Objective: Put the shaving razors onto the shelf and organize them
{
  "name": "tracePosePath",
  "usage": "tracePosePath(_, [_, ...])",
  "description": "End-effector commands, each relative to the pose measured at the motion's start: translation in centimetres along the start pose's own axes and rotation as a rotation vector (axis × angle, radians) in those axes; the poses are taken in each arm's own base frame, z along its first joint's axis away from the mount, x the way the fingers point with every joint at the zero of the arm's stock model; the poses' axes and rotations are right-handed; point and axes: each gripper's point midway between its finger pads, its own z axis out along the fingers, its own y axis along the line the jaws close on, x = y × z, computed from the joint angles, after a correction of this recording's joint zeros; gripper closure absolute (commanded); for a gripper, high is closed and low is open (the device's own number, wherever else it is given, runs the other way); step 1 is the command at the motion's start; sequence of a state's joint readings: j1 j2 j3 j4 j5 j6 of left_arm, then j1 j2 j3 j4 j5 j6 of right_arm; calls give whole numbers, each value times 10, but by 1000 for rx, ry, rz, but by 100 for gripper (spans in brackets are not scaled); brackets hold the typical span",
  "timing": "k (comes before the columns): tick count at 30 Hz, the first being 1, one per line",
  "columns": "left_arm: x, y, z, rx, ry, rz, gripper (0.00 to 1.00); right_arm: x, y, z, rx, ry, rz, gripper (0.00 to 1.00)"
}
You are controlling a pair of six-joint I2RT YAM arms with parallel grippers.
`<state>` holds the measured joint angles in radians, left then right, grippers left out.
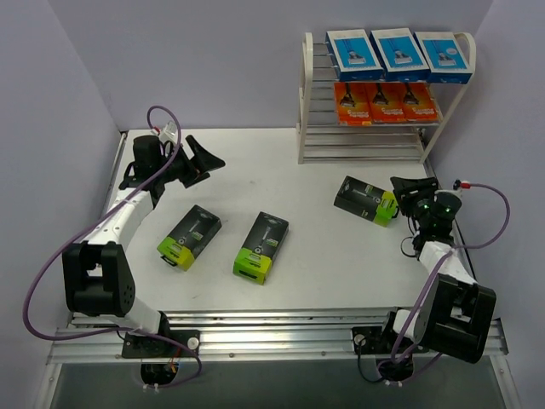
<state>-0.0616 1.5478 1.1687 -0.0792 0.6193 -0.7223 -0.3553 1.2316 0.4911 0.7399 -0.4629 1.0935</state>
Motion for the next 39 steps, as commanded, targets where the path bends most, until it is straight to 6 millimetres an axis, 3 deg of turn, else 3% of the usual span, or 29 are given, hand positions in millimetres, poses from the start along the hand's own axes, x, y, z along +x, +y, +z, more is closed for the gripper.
tracePosePath(1, [-9,-9,-1,49,-24,32,6,-9,17,-3,-37,18,-155,51])
tracePosePath(3, [-9,-8,-2,40,-25,32,6,-8,7,-4,7,41,-179,23])
tracePosePath(4, [-8,-6,-2,30,-24,30,6,-7,2,-4,25,50,-217,0])
tracePosePath(15, [-8,1,-3,-14,-24,25,6,-13,-55,-21,220,93,-354,3])
tracePosePath(16, [-8,0,-3,-12,-24,24,6,-22,-55,-20,248,77,-376,4])
tracePosePath(17, [-8,-1,-4,-9,-25,26,6,-19,-67,-22,298,111,-372,5])
tracePosePath(22, [-8,-4,-5,2,-27,23,6,-12,-90,-13,348,205,-387,8])
tracePosePath(29, [-6,-2,-5,-9,-25,11,6,-16,-96,-6,359,210,-417,13])
tracePosePath(39, [0,-4,-1,48,1,-28,6,4,-116,9,350,256,-379,22])
